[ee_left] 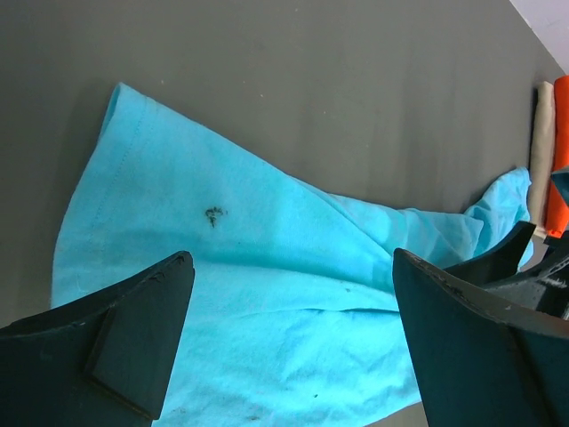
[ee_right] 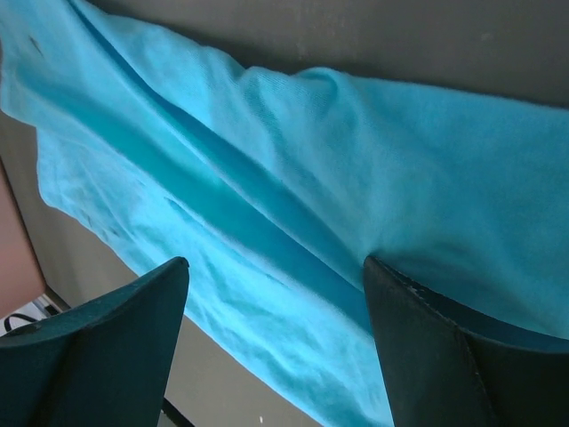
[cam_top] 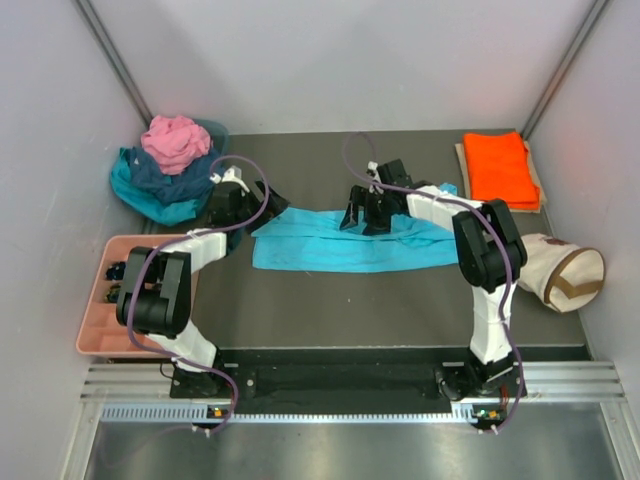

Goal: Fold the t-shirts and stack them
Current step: Fold the tshirt

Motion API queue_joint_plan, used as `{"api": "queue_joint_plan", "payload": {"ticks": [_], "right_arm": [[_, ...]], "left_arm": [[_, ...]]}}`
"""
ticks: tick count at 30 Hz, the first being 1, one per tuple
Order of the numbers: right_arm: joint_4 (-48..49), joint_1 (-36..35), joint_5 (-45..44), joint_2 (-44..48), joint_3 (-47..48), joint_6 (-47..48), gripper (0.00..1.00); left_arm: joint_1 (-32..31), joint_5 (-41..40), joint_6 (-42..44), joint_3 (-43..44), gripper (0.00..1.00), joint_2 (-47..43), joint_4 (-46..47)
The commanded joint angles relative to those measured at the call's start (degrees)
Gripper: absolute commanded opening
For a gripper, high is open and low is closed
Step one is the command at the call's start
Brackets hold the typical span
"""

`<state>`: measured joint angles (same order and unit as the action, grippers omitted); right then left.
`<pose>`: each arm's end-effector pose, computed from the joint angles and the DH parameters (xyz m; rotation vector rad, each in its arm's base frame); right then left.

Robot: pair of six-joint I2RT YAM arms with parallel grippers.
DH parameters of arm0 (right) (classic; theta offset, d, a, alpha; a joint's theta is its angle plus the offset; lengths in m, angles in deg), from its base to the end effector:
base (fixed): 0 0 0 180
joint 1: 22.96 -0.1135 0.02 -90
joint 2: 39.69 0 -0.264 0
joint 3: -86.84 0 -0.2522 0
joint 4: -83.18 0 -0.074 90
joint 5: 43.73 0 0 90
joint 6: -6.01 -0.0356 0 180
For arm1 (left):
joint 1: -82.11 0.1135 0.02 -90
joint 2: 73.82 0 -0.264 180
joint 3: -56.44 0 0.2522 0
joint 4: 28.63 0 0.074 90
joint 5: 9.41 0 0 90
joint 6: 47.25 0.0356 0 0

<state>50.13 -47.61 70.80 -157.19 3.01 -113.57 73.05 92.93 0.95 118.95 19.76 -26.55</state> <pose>0.3926 0.1964 0.1695 -0.0706 2.6433 0.8967 0.3421 -0.0623 0.1941 -0.4748 2.1024 -0.7542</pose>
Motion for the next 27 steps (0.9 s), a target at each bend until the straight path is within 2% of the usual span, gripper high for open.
{"api": "queue_joint_plan", "payload": {"ticks": [1, 9, 19, 27], "right_arm": [[0.83, -1.11, 0.69, 4.9, -3.74, 0.23, 0.8], [1.97, -1.2, 0.51, 9.73, -11.3, -0.12, 0.8], [1.62, -2.07, 0.69, 14.83, -14.73, -0.56, 0.8], [0.04, -1.99, -2.73, 19.14, -15.88, 0.4, 0.8]], "left_arm": [[-0.17, 0.05, 0.23, -0.94, 0.97, -1.47, 2.62], [-0.17, -0.04, -0.03, -1.29, 0.97, -1.3, 3.06], [-0.17, 0.84, -0.83, -0.5, 0.97, 0.63, 4.38], [-2.71, 2.07, 0.31, 6.17, 0.97, 4.33, 5.26]]}}
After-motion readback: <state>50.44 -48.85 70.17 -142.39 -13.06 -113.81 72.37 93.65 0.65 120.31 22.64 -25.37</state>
